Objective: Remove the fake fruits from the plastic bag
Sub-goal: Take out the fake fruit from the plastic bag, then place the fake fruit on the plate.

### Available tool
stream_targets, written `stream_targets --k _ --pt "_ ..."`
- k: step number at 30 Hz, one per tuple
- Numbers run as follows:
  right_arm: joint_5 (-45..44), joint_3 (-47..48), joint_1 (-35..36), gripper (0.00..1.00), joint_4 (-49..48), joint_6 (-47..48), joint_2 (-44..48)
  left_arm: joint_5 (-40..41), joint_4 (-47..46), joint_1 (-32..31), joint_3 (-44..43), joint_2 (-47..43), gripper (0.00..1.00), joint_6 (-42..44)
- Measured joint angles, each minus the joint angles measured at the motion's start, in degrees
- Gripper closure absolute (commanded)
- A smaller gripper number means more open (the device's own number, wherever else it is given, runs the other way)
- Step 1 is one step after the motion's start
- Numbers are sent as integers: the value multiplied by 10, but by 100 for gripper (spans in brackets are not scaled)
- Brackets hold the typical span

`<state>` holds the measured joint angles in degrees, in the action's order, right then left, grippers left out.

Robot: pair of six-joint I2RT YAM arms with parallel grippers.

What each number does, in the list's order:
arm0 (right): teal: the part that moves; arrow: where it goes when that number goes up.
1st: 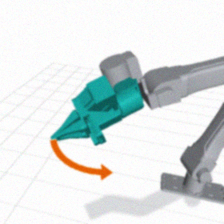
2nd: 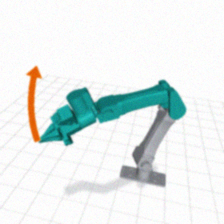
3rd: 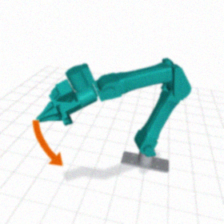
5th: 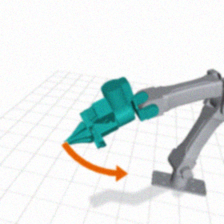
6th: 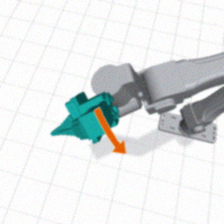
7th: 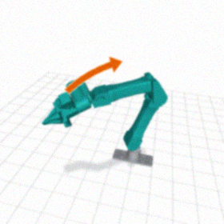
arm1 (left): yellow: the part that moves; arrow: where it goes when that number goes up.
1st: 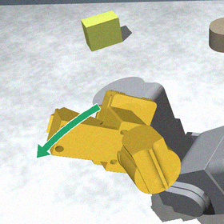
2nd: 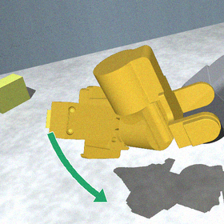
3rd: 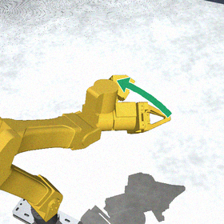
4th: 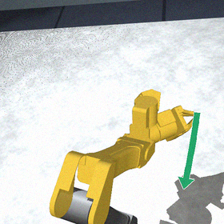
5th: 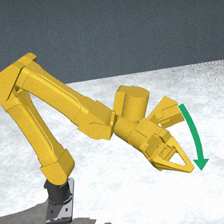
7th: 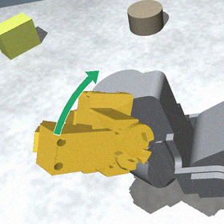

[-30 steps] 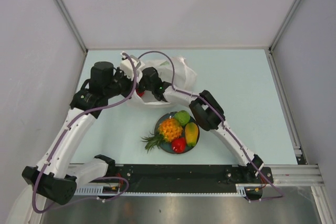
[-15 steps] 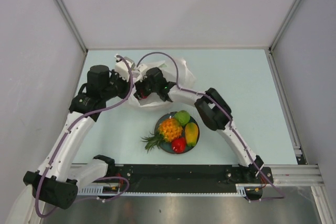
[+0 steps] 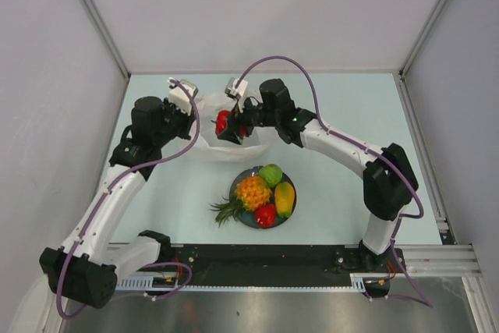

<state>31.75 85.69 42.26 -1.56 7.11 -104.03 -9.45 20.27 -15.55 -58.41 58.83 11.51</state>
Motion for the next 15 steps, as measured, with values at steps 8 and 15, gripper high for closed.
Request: stream_targets --k 8,15 --pt "76 -43 -21 68 153 149 47 23 -39 19 -82 145 100 -3" --pt "118 -43 -35 66 246 266 58 37 -73 57 -137 183 100 -21"
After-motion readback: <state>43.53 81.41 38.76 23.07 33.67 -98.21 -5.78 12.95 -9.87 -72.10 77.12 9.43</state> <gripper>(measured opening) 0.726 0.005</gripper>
